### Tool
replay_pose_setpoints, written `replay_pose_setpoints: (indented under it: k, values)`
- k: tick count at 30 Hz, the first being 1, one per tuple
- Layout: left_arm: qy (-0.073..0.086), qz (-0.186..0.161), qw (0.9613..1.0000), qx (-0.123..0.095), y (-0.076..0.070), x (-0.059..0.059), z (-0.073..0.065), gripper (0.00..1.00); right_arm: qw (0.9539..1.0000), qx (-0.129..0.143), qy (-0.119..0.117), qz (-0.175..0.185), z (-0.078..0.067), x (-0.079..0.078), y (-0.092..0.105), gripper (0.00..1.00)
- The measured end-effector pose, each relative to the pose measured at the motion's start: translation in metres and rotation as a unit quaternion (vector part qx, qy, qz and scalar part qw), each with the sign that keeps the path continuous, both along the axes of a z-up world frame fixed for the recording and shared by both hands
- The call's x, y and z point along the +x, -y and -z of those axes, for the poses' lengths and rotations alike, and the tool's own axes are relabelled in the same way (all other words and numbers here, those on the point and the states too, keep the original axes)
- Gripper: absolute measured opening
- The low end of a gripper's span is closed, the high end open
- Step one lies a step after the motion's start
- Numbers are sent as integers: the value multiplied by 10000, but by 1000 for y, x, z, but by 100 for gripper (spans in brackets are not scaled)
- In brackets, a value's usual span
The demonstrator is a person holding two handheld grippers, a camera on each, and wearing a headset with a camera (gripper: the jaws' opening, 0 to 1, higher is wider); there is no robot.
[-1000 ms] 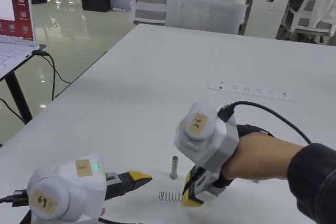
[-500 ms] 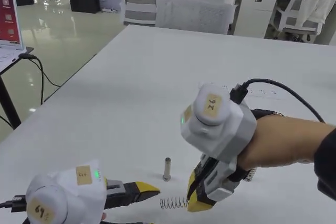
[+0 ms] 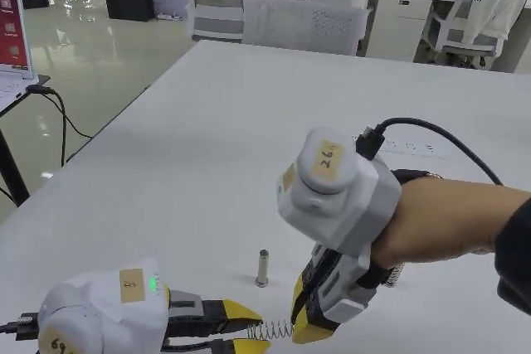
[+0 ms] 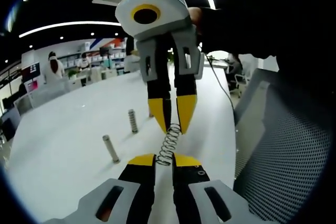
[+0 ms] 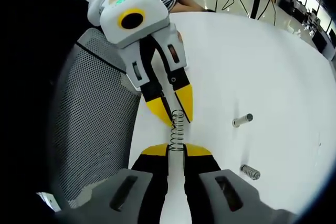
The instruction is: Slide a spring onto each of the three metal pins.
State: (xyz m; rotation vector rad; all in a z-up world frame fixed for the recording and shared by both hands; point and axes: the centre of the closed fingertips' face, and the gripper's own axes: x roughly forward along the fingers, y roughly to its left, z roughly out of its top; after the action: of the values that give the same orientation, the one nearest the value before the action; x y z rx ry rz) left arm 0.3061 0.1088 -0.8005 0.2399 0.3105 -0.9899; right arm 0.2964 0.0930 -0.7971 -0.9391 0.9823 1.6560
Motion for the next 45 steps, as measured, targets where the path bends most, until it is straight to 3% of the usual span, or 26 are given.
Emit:
replay_pose_setpoints:
  k: [12,30,45]
  values:
    - [-53,-131,9999,-92,-1,3,-3,3,9994,321,112,64,-18,4,-8,8]
    - [-75,-195,9997,-108,0,1,-7,3,9960,750,416,-240,-40,-4,-32,7]
    - [-93,-204,9996,-147,0,2,-9,3,9946,692,589,-507,-35,-5,-35,10]
